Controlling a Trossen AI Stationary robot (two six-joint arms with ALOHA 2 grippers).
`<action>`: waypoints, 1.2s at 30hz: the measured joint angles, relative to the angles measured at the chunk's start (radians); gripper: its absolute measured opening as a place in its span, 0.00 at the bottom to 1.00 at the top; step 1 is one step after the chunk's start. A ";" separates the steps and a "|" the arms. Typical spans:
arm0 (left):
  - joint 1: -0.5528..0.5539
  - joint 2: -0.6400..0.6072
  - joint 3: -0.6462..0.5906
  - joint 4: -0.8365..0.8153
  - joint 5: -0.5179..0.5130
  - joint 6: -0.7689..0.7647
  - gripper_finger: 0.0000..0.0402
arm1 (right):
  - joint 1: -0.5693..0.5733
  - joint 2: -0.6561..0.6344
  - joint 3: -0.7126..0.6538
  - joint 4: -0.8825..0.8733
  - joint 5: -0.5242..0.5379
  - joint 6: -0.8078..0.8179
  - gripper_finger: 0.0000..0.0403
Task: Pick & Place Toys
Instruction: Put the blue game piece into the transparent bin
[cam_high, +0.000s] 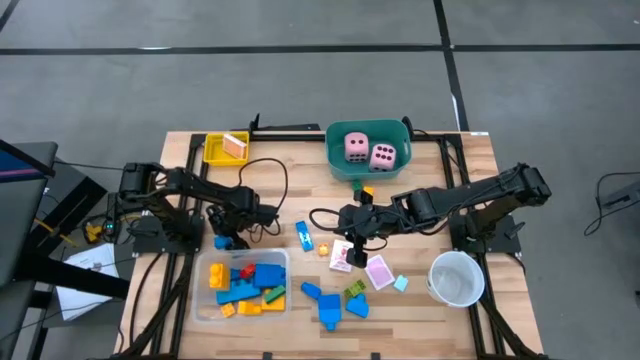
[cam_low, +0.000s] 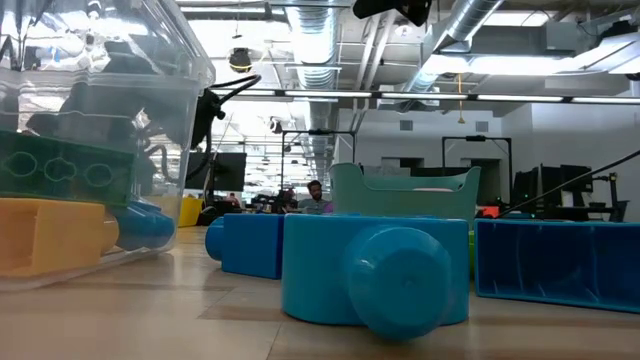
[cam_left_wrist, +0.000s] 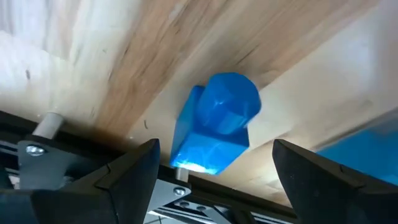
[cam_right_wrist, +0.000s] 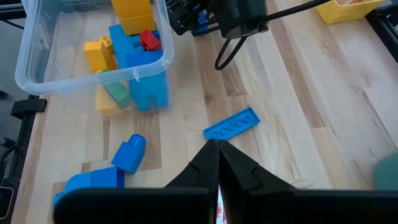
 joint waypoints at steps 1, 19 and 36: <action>0.000 0.000 -0.009 0.007 0.000 0.000 0.76 | 0.000 0.000 0.000 0.000 0.000 0.000 0.00; 0.001 0.000 -0.045 0.049 -0.051 0.046 0.42 | 0.000 0.000 0.000 0.000 0.000 0.000 0.00; 0.075 -0.132 0.013 0.046 -0.167 -0.016 0.32 | 0.000 0.000 0.000 0.000 0.000 -0.010 0.00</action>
